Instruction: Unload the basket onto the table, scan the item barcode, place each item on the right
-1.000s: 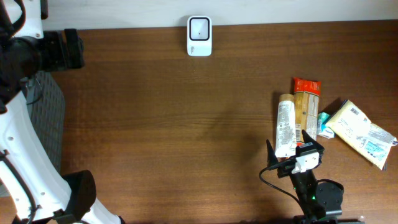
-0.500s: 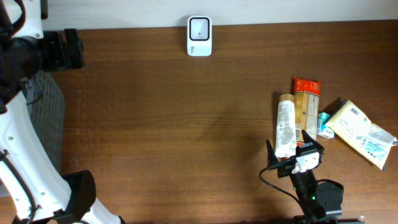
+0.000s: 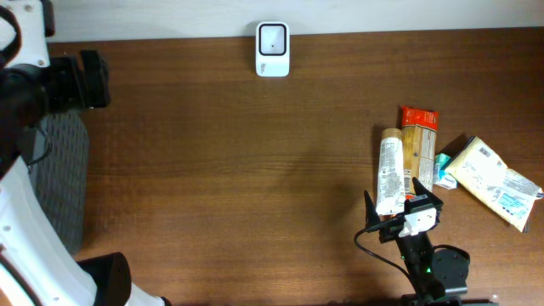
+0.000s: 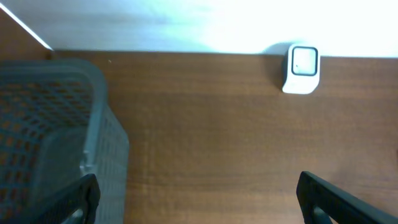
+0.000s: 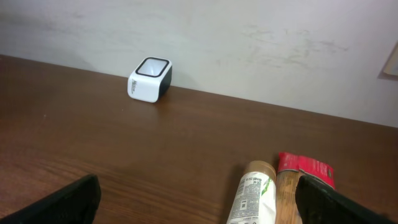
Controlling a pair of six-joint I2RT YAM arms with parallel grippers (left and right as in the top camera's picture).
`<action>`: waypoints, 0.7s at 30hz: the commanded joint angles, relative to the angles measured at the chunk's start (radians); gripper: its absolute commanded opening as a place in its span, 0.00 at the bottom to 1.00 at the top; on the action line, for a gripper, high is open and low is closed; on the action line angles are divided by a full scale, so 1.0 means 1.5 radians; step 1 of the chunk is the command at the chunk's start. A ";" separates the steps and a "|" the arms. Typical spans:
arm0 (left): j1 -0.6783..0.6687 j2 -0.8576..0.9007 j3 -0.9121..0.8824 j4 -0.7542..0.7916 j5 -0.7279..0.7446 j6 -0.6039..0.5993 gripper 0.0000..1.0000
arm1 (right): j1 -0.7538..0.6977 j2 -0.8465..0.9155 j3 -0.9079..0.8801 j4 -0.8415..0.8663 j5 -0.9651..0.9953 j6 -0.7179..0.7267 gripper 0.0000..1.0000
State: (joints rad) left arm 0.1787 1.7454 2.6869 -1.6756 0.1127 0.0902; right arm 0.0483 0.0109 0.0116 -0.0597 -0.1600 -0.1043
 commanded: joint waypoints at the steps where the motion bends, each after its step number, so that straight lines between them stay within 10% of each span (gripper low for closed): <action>1: -0.001 -0.068 -0.129 0.064 0.023 0.014 0.99 | -0.002 -0.005 -0.004 -0.003 -0.011 0.005 0.99; 10: 0.001 -0.416 -1.086 0.737 0.080 0.013 0.99 | -0.002 -0.005 -0.004 -0.003 -0.011 0.005 0.99; 21: 0.001 -0.758 -1.720 1.259 0.085 0.026 0.99 | -0.002 -0.005 -0.004 -0.003 -0.011 0.005 0.99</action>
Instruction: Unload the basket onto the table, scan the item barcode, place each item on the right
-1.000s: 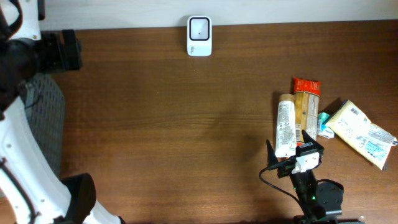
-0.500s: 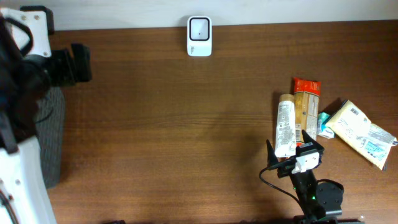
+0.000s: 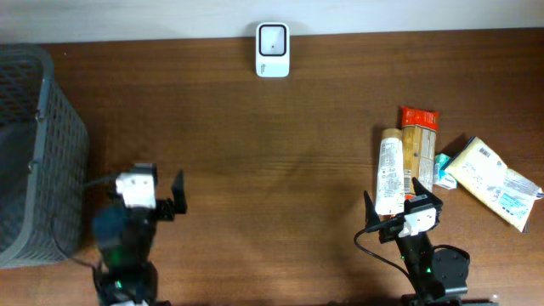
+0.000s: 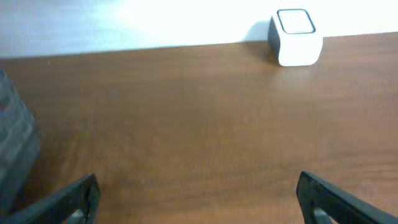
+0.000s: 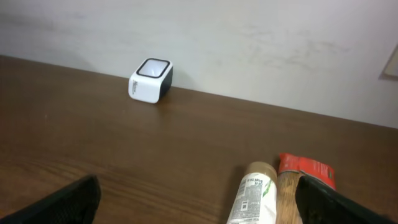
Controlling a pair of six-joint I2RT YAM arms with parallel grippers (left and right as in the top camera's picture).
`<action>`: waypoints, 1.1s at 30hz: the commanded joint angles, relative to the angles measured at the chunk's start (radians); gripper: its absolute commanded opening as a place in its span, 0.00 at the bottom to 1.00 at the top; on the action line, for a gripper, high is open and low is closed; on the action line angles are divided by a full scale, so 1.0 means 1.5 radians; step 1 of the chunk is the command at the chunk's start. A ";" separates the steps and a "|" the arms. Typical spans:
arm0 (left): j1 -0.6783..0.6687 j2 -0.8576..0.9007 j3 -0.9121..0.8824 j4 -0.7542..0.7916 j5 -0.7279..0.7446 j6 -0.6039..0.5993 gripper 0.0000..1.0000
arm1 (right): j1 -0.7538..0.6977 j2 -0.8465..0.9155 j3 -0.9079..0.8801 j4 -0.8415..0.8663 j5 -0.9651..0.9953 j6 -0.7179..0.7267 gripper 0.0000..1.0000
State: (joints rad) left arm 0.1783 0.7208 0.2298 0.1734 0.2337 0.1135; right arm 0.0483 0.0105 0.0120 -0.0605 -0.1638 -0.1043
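Observation:
The white barcode scanner (image 3: 273,38) stands at the table's far edge, also visible as the scanner (image 4: 296,45) and the scanner (image 5: 151,79). The items lie at the right: a white tube with a tan cap (image 3: 390,174), a red-topped packet (image 3: 417,140) and a yellow-white pouch (image 3: 493,180). My right gripper (image 3: 401,202) is open just in front of the tube (image 5: 252,196), holding nothing. My left gripper (image 3: 140,183) is open over bare wood at the front left, far from the items.
A grey mesh basket (image 3: 34,144) stands at the left edge, close beside my left arm; its corner shows as the basket (image 4: 12,143). A small teal item (image 3: 442,166) lies between the packet and the pouch. A pale wall runs behind the scanner.
My left arm was over the basket at the far left corner; now it is at the front left of the table, to the right of the basket, still open. The right arm has barely moved.

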 commanded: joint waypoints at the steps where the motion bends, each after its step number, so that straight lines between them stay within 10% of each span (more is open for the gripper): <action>1: 0.001 -0.107 -0.115 0.030 0.001 0.011 0.99 | -0.002 -0.005 -0.004 -0.002 -0.008 0.005 0.99; 22: 0.001 -0.476 -0.148 -0.156 -0.013 0.011 0.99 | -0.002 -0.005 -0.004 -0.002 -0.008 0.005 0.99; 33: -0.007 -0.477 -0.148 -0.157 -0.013 0.011 0.99 | -0.002 -0.005 -0.004 -0.002 -0.008 0.005 0.99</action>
